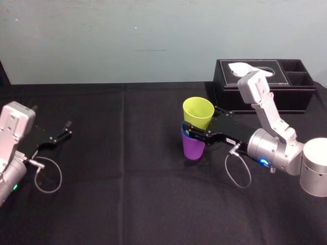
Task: Stack the three plastic cups sequentially using one hand.
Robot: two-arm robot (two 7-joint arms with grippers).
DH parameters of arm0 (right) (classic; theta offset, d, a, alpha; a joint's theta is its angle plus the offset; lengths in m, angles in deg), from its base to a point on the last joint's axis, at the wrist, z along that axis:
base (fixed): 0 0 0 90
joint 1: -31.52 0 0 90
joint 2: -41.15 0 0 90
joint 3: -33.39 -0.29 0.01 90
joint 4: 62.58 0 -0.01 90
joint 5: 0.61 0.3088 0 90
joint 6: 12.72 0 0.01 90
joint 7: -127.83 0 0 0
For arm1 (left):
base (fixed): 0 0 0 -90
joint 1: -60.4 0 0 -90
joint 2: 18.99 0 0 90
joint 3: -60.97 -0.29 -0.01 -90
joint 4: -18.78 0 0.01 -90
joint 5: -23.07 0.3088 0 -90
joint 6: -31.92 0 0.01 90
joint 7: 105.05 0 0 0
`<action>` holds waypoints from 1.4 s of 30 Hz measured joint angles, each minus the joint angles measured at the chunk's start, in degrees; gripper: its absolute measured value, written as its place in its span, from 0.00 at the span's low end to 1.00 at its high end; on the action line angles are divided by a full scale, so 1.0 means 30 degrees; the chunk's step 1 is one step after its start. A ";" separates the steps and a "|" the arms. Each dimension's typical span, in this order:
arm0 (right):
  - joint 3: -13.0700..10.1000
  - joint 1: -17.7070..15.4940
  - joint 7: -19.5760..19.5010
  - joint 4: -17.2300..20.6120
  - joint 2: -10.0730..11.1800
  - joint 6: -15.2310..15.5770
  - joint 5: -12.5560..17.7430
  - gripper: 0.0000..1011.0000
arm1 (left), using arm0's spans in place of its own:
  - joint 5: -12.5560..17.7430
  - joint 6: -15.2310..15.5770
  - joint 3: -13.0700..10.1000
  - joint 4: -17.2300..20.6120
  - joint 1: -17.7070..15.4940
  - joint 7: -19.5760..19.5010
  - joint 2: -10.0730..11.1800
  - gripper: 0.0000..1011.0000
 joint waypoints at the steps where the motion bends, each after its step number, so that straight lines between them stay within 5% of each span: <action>1: 0.0000 0.0000 -0.0004 0.0004 0.0002 0.0003 0.0000 0.72 | 0.0000 -0.0001 0.0000 0.0000 0.0002 0.0000 0.0000 1.00; 5: -0.0003 0.0000 -0.0006 0.0028 0.0008 0.0011 0.0000 0.73 | 0.0000 0.0000 0.0000 0.0000 0.0001 0.0000 0.0000 1.00; 16: -0.0019 -0.0019 -0.0019 0.0072 0.0025 0.0035 0.0006 0.99 | 0.0000 -0.0001 0.0000 0.0000 0.0001 0.0000 -0.0001 1.00; 31: -0.0070 -0.0074 -0.0050 0.0183 0.0036 0.0015 0.0040 0.99 | 0.0001 0.0000 0.0000 0.0000 0.0001 0.0000 -0.0001 1.00; 42: -0.1333 -0.1415 -0.0756 0.1866 0.0597 -0.0550 0.0555 0.99 | 0.0000 0.0000 0.0000 0.0000 0.0002 0.0000 0.0000 1.00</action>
